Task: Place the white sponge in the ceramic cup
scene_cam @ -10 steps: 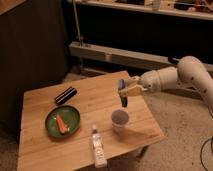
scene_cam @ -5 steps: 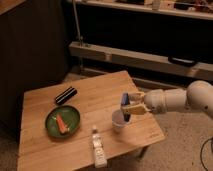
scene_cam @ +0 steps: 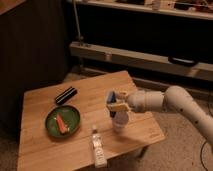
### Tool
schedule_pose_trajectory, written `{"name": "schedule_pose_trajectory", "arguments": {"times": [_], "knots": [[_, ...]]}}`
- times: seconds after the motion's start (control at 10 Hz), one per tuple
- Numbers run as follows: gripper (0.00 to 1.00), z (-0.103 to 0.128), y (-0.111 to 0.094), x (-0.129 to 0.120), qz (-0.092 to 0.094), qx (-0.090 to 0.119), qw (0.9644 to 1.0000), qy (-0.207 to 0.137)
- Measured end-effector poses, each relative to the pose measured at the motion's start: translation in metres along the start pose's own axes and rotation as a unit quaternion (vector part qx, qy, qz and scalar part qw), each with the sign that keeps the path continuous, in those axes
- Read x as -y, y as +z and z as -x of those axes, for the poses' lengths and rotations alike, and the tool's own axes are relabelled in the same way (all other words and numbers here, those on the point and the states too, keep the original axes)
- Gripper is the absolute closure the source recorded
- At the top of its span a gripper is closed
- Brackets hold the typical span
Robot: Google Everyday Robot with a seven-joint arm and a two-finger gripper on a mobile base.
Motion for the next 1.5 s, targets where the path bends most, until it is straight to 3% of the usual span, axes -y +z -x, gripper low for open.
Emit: {"name": "schedule_pose_trajectory", "arguments": {"times": [0.4, 0.6, 0.9, 1.5], "knots": [[1.0, 0.028, -0.024, -0.018, 0.035, 0.003, 0.9992, 0.021], [1.0, 0.037, -0.028, -0.023, 0.038, -0.003, 0.9987, 0.033], [0.97, 0.051, -0.024, -0.019, 0.026, -0.009, 0.9985, 0.047], [0.34, 0.066, -0.019, -0.009, 0.01, -0.003, 0.9988, 0.048]]}}
